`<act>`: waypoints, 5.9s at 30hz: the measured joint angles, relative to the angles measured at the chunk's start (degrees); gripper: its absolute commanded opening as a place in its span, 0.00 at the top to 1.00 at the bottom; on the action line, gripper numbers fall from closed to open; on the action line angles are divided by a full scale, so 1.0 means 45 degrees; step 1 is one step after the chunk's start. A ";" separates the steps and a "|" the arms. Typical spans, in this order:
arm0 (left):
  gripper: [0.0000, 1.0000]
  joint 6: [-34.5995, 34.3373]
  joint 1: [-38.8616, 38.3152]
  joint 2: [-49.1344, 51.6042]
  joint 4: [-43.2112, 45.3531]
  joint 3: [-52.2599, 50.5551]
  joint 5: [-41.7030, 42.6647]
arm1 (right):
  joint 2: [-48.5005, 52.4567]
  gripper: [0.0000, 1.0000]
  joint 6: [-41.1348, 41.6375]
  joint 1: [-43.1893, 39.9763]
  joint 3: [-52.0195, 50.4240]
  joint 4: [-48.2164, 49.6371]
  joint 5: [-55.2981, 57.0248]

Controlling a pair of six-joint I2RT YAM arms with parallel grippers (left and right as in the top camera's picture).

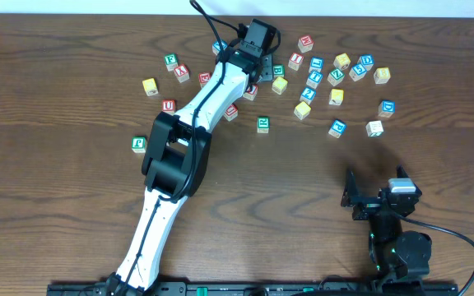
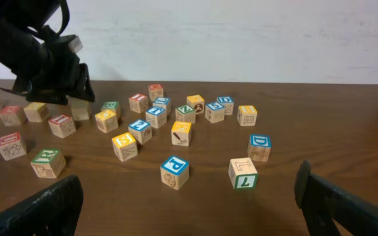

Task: Spell out CORL
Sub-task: 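Close the left gripper on the yellow C block, then lift the yellow C block with the left gripper, then carry the C block toward the open table area near center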

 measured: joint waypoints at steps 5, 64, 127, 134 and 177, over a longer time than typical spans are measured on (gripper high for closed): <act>0.50 -0.0155 0.0000 0.0078 -0.0102 0.0000 -0.0005 | 0.0000 0.01 0.0000 0.0000 0.0000 -0.0005 0.0000; 0.54 -0.0248 0.0000 0.0583 -0.0083 -0.0005 -0.0627 | 0.0000 0.01 0.0000 0.0000 0.0000 0.0000 0.0000; 0.89 0.1540 0.0209 -0.4639 -0.4163 0.0000 -0.0549 | 0.0000 0.01 0.0000 0.0000 0.0000 -0.0005 0.0000; 0.92 0.1540 0.1200 -0.5935 -0.6154 -0.0005 0.0214 | 0.0000 0.01 0.0000 0.0000 0.0000 0.0000 0.0000; 0.92 -0.1438 -0.0923 -1.0681 0.1452 -1.4018 -0.0107 | 0.0000 0.01 0.0000 0.0000 0.0000 0.0000 0.0000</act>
